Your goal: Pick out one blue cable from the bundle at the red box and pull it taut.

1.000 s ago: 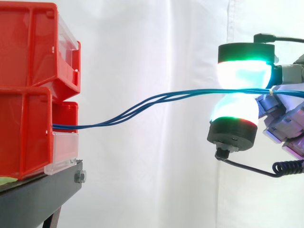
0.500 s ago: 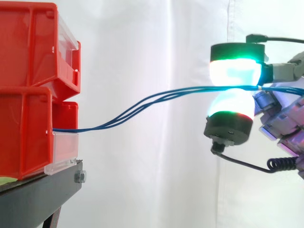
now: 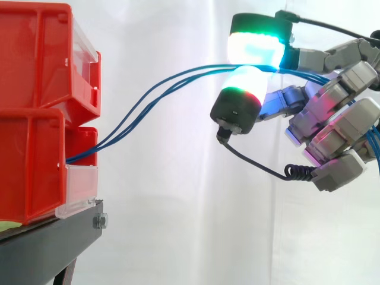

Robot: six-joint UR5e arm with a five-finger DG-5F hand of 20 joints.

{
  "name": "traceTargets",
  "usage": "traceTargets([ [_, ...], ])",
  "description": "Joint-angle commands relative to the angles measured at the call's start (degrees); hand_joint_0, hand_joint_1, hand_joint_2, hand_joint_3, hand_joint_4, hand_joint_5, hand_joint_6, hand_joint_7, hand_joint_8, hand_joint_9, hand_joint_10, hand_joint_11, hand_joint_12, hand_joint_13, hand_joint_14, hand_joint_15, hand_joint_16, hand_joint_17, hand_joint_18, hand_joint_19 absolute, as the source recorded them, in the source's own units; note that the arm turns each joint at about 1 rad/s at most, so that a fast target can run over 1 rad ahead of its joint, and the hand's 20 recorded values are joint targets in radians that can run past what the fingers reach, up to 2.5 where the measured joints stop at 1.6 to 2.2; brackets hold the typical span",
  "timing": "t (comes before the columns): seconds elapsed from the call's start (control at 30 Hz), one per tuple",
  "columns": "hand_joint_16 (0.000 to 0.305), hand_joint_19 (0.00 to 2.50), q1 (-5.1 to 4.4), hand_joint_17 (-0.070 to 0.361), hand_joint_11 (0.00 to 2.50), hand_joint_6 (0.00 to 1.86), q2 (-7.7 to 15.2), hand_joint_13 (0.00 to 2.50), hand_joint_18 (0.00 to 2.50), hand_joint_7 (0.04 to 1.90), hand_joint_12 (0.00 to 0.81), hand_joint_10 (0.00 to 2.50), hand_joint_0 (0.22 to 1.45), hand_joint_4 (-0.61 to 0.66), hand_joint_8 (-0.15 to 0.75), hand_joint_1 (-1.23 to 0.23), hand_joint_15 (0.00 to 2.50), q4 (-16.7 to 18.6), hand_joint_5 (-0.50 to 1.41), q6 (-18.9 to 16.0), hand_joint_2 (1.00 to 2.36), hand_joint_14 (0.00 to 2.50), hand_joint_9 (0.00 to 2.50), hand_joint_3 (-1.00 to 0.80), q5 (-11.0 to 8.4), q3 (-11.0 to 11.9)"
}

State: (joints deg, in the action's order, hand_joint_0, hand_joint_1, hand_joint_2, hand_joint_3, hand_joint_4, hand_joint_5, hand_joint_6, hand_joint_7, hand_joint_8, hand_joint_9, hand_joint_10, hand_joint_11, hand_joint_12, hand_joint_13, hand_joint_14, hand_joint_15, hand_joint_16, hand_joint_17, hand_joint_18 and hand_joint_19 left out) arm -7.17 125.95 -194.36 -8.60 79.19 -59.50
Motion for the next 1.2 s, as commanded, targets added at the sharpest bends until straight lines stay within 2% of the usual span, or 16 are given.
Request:
traceTargets([
  [0.0, 0.053, 0.97, 0.31, 0.120, 1.57, 0.86, 0.0, 1.43, 1.09, 1.06, 0.407, 0.03, 0.66, -0.05, 0.277, -0.54, 1.18, 0.7, -0.08, 0.7, 1.00, 0.03, 1.76, -0.50, 0.00, -0.5],
  [0.27, 0.053, 0.97, 0.67, 0.119, 1.55, 0.85, 0.0, 1.39, 1.06, 1.03, 0.422, 0.03, 0.65, -0.03, 0.263, -0.47, 1.20, 2.7, -0.09, 2.8, 1.00, 0.04, 1.75, -0.50, -0.08, -1.2],
  [0.5, 0.053, 0.97, 0.67, 0.120, 1.55, 0.78, 0.0, 1.37, 1.05, 1.01, 0.424, 0.03, 0.60, 0.00, 0.262, -0.43, 1.17, 5.8, -0.09, 2.8, 1.00, 0.03, 1.73, -0.50, -0.17, -4.0],
  [0.63, 0.054, 0.97, 0.75, 0.120, 1.52, 0.74, 0.0, 1.36, 1.05, 1.04, 0.418, 0.03, 0.60, 0.01, 0.261, -0.43, 1.16, 9.3, -0.08, 2.7, 1.00, 0.03, 1.73, -0.50, -0.26, -6.1],
  [0.77, 0.054, 0.97, 0.75, 0.121, 1.51, 0.74, 0.1, 1.34, 1.05, 1.05, 0.426, 0.03, 0.60, 0.01, 0.267, -0.43, 1.16, 10.9, -0.08, 2.9, 1.00, 0.04, 1.73, -0.50, -0.44, -6.4],
  [0.87, 0.054, 0.97, 0.84, 0.121, 1.51, 0.73, 0.0, 1.34, 1.05, 1.06, 0.420, 0.03, 0.60, 0.01, 0.266, -0.43, 1.15, 11.5, -0.08, 4.3, 1.00, 0.03, 1.72, -0.50, -0.61, -6.4],
  [0.93, 0.054, 0.97, 0.84, 0.121, 1.52, 0.73, 0.8, 1.34, 1.05, 1.05, 0.420, 0.03, 0.60, 0.01, 0.259, -0.43, 1.15, 12.3, -0.08, 5.5, 1.00, 0.04, 1.72, -0.50, -1.05, -6.3],
  [1.17, 0.054, 0.99, 1.02, 0.121, 1.50, 0.72, 1.9, 1.36, 1.05, 1.06, 0.417, 0.03, 0.62, 0.01, 0.267, -0.42, 1.15, 15.0, -0.07, 5.3, 1.00, 0.04, 1.72, -0.50, -0.88, -6.0],
])
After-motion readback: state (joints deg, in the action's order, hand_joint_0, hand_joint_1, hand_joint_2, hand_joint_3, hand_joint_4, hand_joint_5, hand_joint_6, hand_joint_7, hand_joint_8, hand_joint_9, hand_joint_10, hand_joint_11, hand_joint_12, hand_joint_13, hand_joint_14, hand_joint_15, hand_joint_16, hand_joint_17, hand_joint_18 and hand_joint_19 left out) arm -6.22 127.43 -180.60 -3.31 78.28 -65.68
